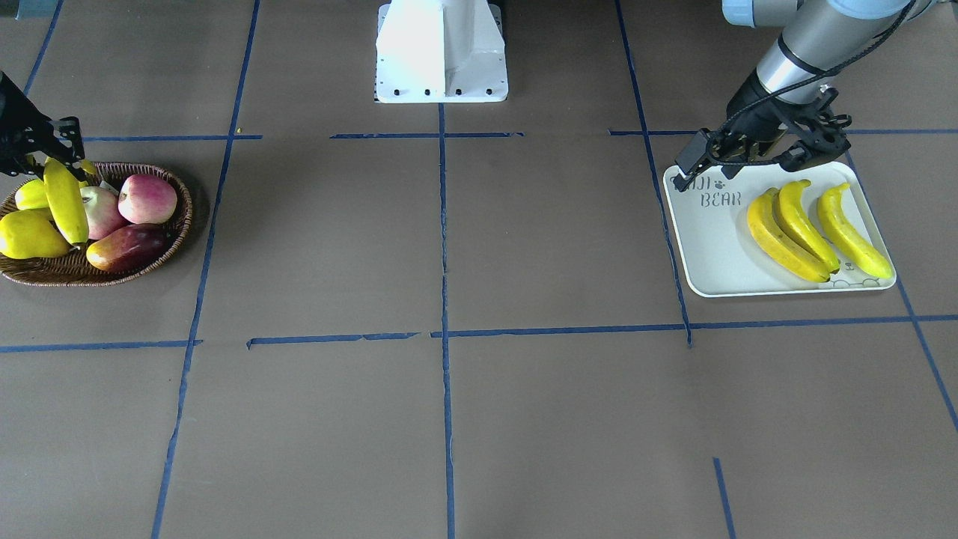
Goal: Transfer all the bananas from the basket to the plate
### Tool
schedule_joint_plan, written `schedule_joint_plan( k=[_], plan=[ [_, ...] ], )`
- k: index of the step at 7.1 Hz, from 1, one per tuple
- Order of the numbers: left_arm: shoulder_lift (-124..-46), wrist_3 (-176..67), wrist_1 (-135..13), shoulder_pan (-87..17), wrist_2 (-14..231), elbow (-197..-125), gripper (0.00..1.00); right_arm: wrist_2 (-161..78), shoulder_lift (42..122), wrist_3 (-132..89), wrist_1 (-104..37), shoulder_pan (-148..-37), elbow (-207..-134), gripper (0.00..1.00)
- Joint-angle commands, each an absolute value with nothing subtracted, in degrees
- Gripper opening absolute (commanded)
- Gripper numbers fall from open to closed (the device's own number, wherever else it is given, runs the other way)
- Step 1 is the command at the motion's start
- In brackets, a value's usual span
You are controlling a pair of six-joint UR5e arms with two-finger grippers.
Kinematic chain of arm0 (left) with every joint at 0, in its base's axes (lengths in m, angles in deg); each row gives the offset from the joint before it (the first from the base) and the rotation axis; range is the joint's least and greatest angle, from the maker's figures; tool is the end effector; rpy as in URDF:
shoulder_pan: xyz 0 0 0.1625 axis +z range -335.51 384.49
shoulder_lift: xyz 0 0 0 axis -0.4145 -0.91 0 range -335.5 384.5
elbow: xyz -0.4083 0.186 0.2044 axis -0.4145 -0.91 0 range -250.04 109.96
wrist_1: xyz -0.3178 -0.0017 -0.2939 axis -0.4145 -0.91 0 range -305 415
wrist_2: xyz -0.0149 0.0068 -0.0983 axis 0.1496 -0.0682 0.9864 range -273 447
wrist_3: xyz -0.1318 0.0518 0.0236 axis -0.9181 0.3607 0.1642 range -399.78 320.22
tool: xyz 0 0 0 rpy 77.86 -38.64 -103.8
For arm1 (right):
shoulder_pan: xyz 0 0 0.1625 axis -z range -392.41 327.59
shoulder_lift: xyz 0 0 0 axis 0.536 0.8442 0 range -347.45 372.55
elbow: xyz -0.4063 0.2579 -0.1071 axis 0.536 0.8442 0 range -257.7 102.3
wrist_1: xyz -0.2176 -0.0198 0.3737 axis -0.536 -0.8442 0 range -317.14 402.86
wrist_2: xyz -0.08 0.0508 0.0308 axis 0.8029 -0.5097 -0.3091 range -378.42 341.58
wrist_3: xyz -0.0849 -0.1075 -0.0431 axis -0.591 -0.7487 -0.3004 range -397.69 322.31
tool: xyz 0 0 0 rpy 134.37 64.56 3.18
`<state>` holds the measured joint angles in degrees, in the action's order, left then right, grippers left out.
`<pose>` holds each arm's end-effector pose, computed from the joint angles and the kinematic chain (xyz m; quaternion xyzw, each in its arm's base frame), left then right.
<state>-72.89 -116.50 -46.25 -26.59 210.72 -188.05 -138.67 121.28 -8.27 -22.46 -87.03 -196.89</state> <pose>0.3065 -0.4649 0.4224 -0.0236 0.4626 -0.1760 0.8686 -0.1816 -0.3611 0.5986 0.1127 -0.3662 -0.1266 0.9150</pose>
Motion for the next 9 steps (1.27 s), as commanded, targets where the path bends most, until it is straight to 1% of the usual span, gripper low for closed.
schedule_joint_plan(
  k=[1,2,3,4,5,6,7,8,9],
  plan=[
    [-73.1,-116.5,-46.3,-26.5,210.8,-188.1,1.0,-139.2,120.9,-7.5,-22.3,-90.6,-200.6,0.0],
    [-75.2,-116.5,-46.2,-25.4,210.7,-187.8,1.0,-142.2,114.7,-5.5,-22.4,-90.5,-199.8,0.0],
    [-77.9,-118.9,-46.3,-23.5,210.5,-187.0,1.0,-146.0,106.2,5.4,-22.4,-90.3,-196.8,0.0],
    [-82.4,-125.2,-46.6,-21.1,210.1,-185.7,1.0,-146.3,97.3,17.0,-21.6,-87.1,-193.7,0.01],
    [-85.7,-128.3,-47.6,-20.7,210.0,-185.1,1.0,-145.3,91.5,24.5,-19.9,-81.9,-192.4,0.01],
    [-87.0,-131.9,-52.6,-19.8,210.0,-185.0,1.0,-142.6,87.6,31.1,-19.0,-79.4,-192.1,0.01],
    [-86.8,-137.5,-64.9,-19.5,210.0,-182.7,1.0,-139.7,85.5,36.1,-14.9,-75.5,-192.0,0.01],
    [-87.2,-141.6,-74.8,-19.3,210.0,-178.8,1.0,-133.2,84.6,38.0,-11.1,-70.3,-192.0,0.01],
    [-89.4,-142.1,-77.2,-19.1,210.0,-177.4,1.0,-130.1,83.2,38.1,-10.1,-66.5,-191.9,0.01]
  ],
)
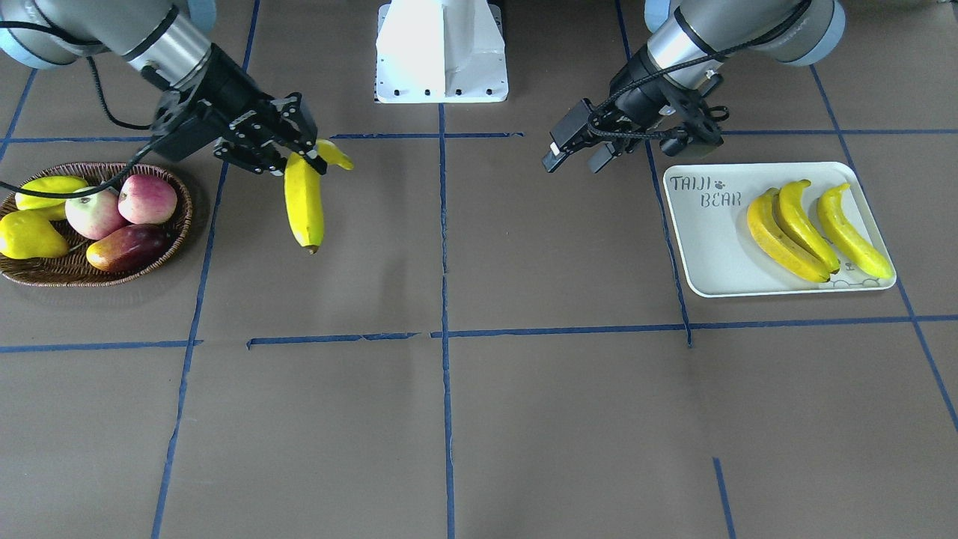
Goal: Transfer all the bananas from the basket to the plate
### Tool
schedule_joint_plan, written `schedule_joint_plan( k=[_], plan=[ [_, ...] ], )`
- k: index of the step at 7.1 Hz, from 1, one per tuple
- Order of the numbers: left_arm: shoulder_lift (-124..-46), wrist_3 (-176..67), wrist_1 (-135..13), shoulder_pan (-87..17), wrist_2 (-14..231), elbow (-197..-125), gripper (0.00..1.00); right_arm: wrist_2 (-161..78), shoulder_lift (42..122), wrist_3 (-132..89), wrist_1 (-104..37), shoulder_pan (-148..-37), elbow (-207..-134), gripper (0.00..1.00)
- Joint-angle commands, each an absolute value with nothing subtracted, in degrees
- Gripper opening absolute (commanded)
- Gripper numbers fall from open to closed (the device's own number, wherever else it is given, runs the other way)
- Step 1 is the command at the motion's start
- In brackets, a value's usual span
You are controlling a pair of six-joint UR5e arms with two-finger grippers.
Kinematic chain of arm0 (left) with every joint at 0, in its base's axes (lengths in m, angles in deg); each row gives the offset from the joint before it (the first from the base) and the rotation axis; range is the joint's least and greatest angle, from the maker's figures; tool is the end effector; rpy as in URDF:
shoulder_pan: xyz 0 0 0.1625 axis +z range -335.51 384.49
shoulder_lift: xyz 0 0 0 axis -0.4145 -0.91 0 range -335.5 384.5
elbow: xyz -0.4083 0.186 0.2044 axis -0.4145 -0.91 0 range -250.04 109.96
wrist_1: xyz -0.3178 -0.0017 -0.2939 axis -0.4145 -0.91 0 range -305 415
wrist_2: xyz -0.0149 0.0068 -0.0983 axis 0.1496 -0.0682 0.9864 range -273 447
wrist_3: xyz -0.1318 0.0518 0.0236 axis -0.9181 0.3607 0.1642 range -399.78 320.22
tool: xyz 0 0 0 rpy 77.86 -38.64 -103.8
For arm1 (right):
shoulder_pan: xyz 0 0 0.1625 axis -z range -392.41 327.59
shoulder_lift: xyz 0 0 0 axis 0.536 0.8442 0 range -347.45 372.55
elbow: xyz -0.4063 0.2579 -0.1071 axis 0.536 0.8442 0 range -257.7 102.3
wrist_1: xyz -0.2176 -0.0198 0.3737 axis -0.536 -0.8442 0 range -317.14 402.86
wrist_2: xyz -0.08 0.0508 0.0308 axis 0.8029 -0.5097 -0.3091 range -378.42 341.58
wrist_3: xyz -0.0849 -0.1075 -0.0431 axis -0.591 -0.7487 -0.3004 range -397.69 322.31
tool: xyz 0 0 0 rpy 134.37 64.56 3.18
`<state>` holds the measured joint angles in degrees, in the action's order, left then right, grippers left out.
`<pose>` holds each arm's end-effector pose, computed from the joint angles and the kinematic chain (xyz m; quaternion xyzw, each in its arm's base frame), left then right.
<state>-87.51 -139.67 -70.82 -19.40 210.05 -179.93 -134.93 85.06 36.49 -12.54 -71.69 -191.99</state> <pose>0.4159 -0.4764 0.2728 -0.0360 0.6400 -0.1784 0.7465 -0.4234 -0.4357 0.2917 0.1185 -0.6170 0.0166 0.7778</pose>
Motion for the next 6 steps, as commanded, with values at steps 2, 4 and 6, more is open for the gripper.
schedule_joint_plan(
  k=[2,4,6],
  plan=[
    [-94.7,-141.9,-77.7,-16.0,209.9,-175.5,1.0,-128.9,80.9,38.1,-10.0,-63.2,-192.0,0.01],
    [-97.6,-142.1,-76.8,-11.2,204.3,-175.3,1.0,-125.0,79.7,38.1,-10.0,-59.8,-192.1,0.02],
    [-99.2,-142.2,-77.0,-10.3,201.7,-173.4,0.99,-124.9,79.6,38.2,-10.0,-59.5,-193.2,0.02]
  ],
)
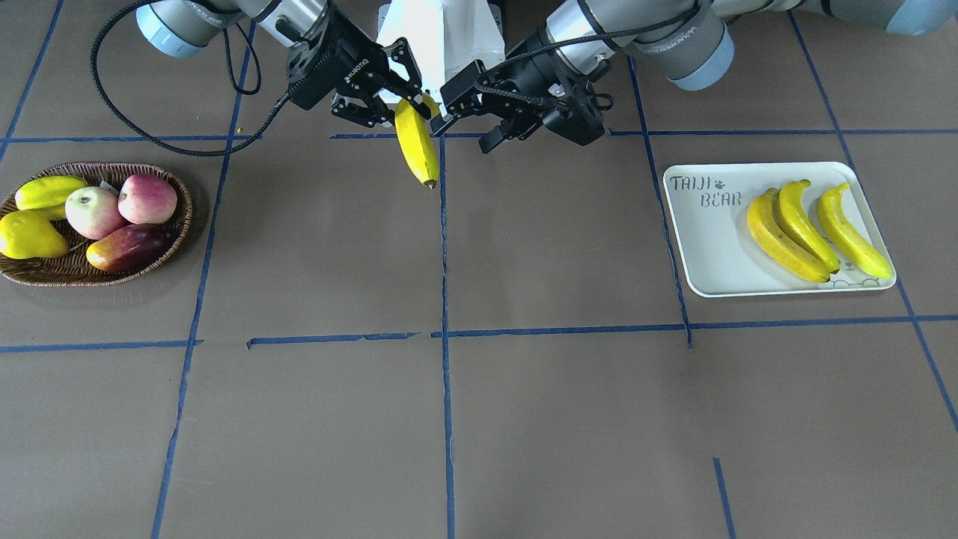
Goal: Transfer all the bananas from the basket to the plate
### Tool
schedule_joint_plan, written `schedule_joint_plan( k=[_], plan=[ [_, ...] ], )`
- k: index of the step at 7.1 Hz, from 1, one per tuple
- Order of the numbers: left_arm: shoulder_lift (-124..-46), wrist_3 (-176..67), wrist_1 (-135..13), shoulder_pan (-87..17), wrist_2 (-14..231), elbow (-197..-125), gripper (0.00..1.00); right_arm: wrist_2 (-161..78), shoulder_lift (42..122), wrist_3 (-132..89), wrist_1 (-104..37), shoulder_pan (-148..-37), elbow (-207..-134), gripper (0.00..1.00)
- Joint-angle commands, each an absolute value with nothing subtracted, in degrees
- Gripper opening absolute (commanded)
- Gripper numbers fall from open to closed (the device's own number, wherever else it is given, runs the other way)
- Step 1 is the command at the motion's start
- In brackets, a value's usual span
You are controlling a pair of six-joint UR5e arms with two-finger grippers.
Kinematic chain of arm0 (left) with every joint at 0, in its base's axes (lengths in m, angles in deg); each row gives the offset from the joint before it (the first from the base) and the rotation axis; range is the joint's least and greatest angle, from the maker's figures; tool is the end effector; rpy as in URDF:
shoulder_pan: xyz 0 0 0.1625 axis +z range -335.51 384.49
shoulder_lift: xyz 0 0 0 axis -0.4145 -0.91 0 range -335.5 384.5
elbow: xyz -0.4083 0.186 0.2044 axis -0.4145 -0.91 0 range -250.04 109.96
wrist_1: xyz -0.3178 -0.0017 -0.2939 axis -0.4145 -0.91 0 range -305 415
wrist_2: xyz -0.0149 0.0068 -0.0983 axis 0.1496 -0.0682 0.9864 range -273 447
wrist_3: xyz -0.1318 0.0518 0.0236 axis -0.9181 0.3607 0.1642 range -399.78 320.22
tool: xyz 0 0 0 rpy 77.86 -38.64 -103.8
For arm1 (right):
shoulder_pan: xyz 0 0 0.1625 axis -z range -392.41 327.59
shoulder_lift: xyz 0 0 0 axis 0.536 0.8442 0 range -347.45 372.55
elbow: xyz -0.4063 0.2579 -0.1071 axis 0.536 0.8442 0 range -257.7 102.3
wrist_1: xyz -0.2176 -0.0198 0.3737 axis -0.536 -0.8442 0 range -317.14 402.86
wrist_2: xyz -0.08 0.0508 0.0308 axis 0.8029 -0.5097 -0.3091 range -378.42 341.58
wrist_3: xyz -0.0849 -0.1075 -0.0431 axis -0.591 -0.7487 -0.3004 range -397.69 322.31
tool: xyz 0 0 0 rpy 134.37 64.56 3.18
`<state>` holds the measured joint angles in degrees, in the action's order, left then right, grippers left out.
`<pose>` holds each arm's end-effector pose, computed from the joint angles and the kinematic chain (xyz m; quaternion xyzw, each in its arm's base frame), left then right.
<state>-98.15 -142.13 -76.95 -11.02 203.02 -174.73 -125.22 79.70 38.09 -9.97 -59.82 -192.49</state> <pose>0.5088 -0.4494 0.1767 -0.0195 0.7029 -0.1366 0.6978 -0.5035 -0.3646 0.2256 0.1361 -0.6620 -0.0141 0.7369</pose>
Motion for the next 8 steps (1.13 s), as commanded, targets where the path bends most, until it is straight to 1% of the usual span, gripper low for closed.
schedule_joint_plan(
  k=[1,4,5,6,7,8],
  plan=[
    [-99.6,-142.1,-77.3,-10.3,201.7,-172.0,0.99,-124.9,79.6,38.2,-10.0,-59.5,-193.5,0.02],
    [-101.4,-142.3,-77.3,-9.5,201.7,-171.8,0.99,-124.9,79.7,38.1,-10.0,-59.4,-193.5,0.02],
    [-101.6,-142.3,-77.4,-8.7,201.7,-171.8,0.95,-124.9,79.7,38.2,-10.0,-59.3,-193.5,0.02],
    [-101.6,-142.3,-77.4,-8.0,201.7,-171.8,0.8,-124.9,79.7,38.2,-10.0,-59.4,-193.5,0.02],
    [-101.7,-142.3,-77.2,-7.8,201.7,-171.8,0.35,-124.9,79.6,38.1,-10.0,-59.4,-193.6,0.02],
    [-101.5,-141.6,-77.3,-7.5,201.7,-171.4,0.0,-124.9,79.6,38.1,-9.9,-59.3,-193.5,0.17]
  ],
)
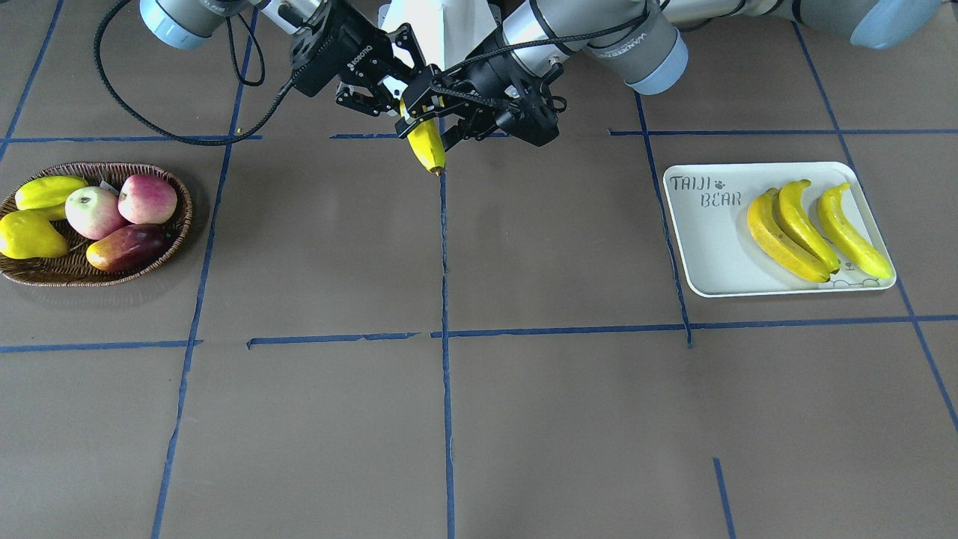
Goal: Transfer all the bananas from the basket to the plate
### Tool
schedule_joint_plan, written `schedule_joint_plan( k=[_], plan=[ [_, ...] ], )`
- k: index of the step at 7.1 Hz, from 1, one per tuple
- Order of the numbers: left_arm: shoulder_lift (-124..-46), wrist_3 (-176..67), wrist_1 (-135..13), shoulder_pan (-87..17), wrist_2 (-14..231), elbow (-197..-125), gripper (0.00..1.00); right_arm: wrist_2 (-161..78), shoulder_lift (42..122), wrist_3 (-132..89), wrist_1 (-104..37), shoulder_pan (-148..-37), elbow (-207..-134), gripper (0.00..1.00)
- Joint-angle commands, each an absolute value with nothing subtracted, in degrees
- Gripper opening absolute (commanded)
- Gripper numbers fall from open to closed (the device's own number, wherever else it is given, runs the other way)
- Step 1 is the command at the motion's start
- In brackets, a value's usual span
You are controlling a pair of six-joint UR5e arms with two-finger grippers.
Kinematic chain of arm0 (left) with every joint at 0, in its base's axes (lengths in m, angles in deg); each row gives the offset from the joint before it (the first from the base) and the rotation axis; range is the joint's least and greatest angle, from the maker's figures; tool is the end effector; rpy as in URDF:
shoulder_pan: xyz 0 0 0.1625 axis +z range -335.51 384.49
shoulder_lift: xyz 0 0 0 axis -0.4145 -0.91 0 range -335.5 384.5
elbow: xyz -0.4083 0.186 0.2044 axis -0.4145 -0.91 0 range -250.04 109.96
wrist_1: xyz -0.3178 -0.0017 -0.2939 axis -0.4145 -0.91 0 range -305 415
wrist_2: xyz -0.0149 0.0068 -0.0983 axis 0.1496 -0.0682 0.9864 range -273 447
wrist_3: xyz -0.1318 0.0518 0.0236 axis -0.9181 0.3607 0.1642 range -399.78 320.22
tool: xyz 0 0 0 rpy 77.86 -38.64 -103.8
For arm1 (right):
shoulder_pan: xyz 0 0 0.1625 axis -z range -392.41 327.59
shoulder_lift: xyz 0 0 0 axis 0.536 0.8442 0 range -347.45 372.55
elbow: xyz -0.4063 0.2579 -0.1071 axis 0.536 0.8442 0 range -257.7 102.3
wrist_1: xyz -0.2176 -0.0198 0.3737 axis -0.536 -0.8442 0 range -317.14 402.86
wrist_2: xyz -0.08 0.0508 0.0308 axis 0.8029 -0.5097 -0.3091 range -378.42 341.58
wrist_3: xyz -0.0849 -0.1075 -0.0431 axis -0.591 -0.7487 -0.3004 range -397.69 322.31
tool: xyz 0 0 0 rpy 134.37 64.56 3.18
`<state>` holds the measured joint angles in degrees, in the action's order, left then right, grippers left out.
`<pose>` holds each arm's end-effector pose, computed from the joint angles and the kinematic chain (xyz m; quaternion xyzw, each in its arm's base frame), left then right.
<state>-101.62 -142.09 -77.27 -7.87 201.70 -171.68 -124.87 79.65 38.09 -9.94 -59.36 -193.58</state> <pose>0.5502 -0.4354 0.1562 -0.0286 0.7067 -0.1225 0.6962 -0.4996 -0.3580 0.2171 0.1392 -0.6686 -0.0168 0.7303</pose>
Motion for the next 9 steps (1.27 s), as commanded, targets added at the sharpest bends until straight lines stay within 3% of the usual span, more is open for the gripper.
schedule_joint_plan(
  k=[1,6,9],
  plan=[
    [-101.5,-141.7,-77.4,-7.5,201.7,-171.3,0.0,-124.8,79.4,38.1,-10.0,-58.7,-193.4,0.99],
    [-100.4,-141.4,-74.0,-12.3,202.1,-170.4,0.0,-124.1,81.0,38.2,-10.8,-59.2,-196.9,1.0],
    [-93.0,-121.9,-46.5,-17.9,205.0,-174.9,0.0,-130.3,86.2,38.0,-13.4,-66.6,-197.9,1.0]
  ],
)
